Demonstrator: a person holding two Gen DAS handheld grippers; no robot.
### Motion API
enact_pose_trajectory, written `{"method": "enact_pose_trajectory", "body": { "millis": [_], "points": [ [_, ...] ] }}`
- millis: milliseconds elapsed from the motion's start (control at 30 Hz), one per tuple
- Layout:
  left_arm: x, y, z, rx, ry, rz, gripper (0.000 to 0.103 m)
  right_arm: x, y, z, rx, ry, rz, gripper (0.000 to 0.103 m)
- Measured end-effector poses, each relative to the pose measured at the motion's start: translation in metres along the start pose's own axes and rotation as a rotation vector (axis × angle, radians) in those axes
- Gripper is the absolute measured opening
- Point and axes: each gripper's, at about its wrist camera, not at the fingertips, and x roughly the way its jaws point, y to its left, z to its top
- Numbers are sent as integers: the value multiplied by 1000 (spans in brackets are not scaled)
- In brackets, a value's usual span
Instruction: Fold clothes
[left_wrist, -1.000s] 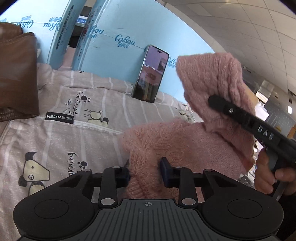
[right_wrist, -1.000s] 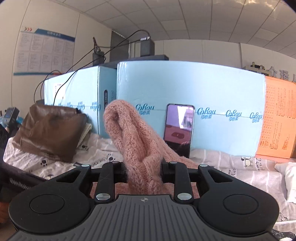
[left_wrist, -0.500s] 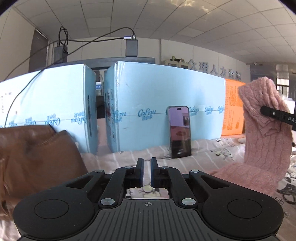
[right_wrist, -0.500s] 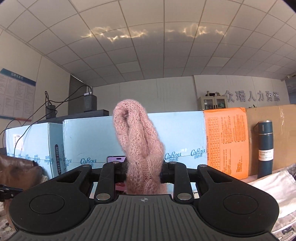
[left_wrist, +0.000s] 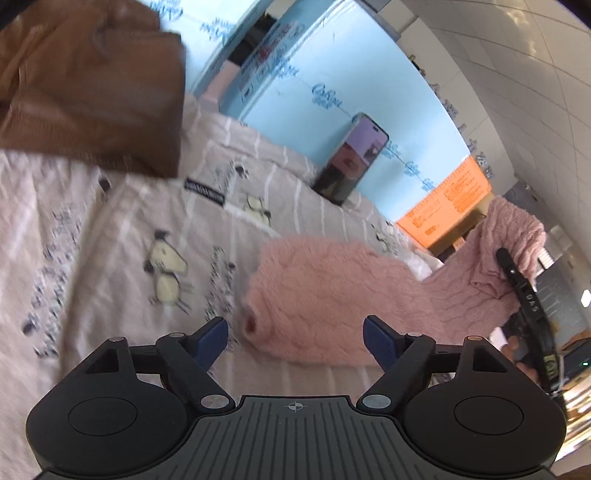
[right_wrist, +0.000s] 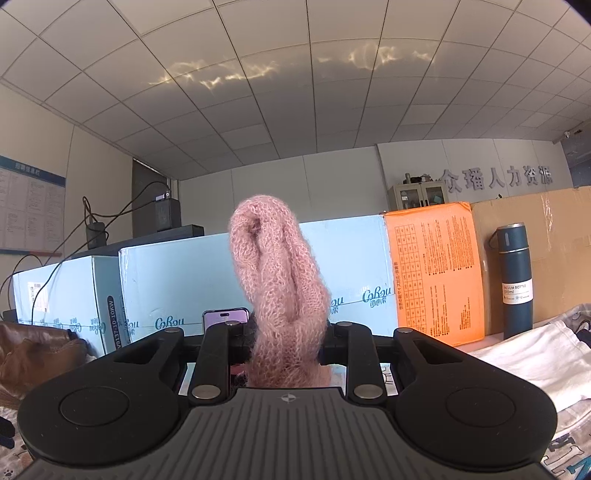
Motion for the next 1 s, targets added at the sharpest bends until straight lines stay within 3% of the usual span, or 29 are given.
{"method": "enact_pose_trajectory", "body": {
  "millis": [133,267,300,333,367,400,533,800,867,1000],
  "points": [
    [35,-2,-6,-79,63,-20,90,-1,-5,-5,24,16,-4,23],
    [59,-7,3,-102,-33,-23,90,-3,-12,-9,39,34,-28,23],
    [66,-8,4,-89,-58,-26,81,-4,-13,-10,43,38,-35,23],
    [74,-11,5,-53,-56,-4,61,-4,-15,-11,46,43,-41,23],
    [82,-14,5,-19,-54,17,16,-5,-17,-12,50,47,-47,23],
    [88,-15,4,2,-44,19,15,-5,-18,-13,53,51,-53,23],
    [80,-27,5,119,-131,41,14,-1,-22,-14,39,61,-49,23],
    [33,-49,18,383,-408,209,14,14,-8,0,27,14,17,22],
    [28,-48,23,447,-412,255,14,18,-9,-5,44,51,13,22],
    [46,-32,27,474,-278,300,14,32,-20,-24,119,223,-13,22]
  ]
}}
